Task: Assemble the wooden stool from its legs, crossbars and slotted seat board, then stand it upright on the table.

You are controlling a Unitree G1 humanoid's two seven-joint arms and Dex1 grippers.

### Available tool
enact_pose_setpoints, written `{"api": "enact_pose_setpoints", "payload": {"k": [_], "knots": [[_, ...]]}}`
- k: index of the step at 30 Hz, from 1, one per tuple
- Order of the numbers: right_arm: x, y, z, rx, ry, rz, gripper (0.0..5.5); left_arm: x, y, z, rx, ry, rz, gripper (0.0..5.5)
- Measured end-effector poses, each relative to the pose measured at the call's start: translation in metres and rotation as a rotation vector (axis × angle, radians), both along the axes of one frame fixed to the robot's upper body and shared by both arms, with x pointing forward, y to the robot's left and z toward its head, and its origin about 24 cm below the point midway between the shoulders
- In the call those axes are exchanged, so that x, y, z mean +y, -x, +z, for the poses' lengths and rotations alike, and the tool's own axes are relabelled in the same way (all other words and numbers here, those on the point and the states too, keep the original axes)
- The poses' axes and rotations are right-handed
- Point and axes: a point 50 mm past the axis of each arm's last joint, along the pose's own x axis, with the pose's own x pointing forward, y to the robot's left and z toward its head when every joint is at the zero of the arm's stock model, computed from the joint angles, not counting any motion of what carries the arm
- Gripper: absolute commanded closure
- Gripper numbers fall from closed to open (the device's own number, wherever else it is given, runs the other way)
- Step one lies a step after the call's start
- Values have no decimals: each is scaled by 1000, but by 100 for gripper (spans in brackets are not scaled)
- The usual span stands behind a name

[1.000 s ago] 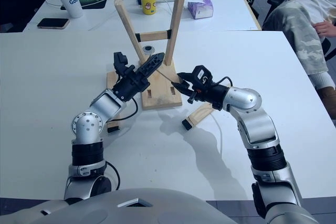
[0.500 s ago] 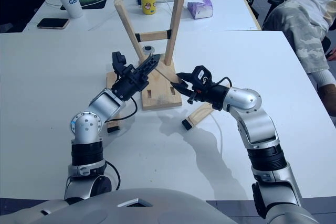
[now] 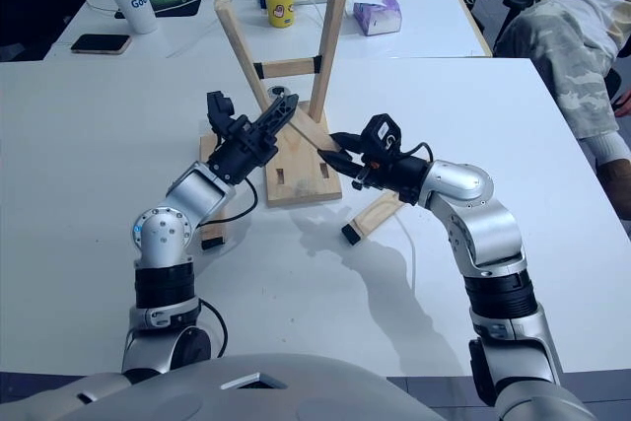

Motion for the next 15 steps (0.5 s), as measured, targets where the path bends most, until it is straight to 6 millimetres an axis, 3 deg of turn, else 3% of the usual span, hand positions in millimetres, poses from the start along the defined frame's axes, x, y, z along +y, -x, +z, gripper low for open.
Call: {"api": "enact_pose_setpoints", "payload": {"k": [5, 12, 15], "knots": [[1, -5, 15, -37, -74, 6, 321, 7, -3, -6, 30, -22, 30, 506], [-2, -13, 25, -71, -145, -70, 321, 17, -7, -12, 52, -42, 78, 506], [-16, -32, 28, -102, -175, -281, 366, 24, -9, -11, 45, -50, 135, 506]]}}
